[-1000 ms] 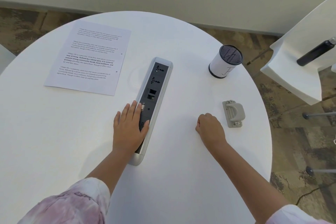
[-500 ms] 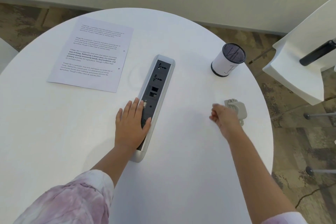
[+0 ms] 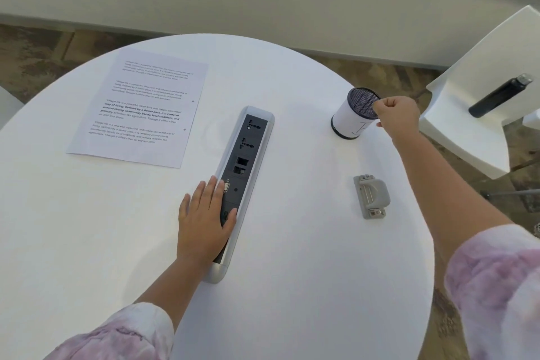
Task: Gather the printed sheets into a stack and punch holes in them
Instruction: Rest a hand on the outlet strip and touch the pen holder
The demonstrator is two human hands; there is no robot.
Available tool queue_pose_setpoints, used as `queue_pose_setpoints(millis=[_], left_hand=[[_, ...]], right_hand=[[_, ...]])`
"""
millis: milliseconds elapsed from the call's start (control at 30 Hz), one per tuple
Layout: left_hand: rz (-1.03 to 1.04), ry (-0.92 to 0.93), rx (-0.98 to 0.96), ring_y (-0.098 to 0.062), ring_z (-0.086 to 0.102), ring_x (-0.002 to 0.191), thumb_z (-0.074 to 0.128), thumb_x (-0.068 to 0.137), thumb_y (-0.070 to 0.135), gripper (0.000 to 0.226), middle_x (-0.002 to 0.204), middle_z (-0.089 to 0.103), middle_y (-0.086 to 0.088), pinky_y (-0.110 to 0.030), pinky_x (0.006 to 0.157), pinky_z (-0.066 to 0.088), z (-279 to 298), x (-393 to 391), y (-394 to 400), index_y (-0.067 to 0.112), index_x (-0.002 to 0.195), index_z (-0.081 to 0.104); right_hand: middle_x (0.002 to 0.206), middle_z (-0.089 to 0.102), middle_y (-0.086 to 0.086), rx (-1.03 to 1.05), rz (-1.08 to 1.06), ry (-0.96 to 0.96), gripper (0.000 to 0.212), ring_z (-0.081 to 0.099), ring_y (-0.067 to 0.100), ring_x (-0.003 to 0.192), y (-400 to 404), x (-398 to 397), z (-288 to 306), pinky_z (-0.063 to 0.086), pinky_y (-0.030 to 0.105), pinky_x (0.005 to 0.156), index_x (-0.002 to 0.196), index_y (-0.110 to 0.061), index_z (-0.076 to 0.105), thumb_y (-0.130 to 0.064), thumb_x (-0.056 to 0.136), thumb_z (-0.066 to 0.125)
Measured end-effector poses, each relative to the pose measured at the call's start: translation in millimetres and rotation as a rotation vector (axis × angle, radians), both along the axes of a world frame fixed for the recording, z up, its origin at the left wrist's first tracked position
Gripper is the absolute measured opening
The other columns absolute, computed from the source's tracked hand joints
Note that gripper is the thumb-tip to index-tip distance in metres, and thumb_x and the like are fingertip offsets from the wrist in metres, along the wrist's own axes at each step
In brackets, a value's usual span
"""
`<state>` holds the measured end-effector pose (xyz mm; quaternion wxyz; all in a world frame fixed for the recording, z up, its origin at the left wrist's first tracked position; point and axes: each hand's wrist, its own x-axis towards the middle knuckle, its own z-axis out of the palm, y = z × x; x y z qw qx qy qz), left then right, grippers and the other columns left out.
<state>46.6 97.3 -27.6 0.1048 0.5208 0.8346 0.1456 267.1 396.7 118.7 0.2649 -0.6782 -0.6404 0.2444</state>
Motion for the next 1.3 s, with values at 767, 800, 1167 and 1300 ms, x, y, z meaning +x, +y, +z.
queue_pose_setpoints(millis=[767,800,1167,1300], left_hand=[[-0.077,-0.087,-0.104,-0.018,0.033,0.137,0.005,0.084,0.071,0.079,0.150,0.033,0.005,-0.035,0.109,0.018,13,-14,-2,0.026,0.143,0.032],[-0.129,-0.065,-0.137,-0.018,0.029,0.139,0.004,0.082,0.073,0.081,0.152,0.027,0.006,-0.036,0.110,0.020,16,-20,-3,0.028,0.145,0.026],[-0.342,-0.154,-0.492,-0.015,0.017,0.142,0.041,0.093,0.045,0.056,0.157,0.011,0.009,-0.040,0.110,0.025,64,-65,-31,0.026,0.144,0.028],[-0.299,-0.108,-0.490,-0.012,0.006,0.144,0.036,0.095,0.044,0.059,0.158,0.002,0.007,-0.037,0.114,0.022,55,-62,-65,0.024,0.148,0.016]], right_hand=[[0.131,0.051,0.015,0.036,0.211,0.017,0.039,0.047,0.029,0.122,-106,-20,-35,0.032,0.030,0.100,0.129,-0.002,0.043,-0.005,0.090,0.045],[0.132,0.050,0.014,0.026,0.207,0.021,0.041,0.046,0.028,0.124,-121,-20,-41,0.031,0.030,0.102,0.130,-0.003,0.042,-0.005,0.090,0.046],[0.154,0.023,0.004,-0.171,0.440,-0.199,0.055,0.021,0.018,0.142,-243,-20,-67,0.018,0.027,0.114,0.145,-0.013,0.021,-0.017,0.095,0.043],[0.158,0.009,0.005,-0.232,0.491,-0.296,0.059,0.011,0.019,0.146,-260,-25,-71,0.011,0.029,0.117,0.147,-0.013,0.013,-0.024,0.096,0.041]])
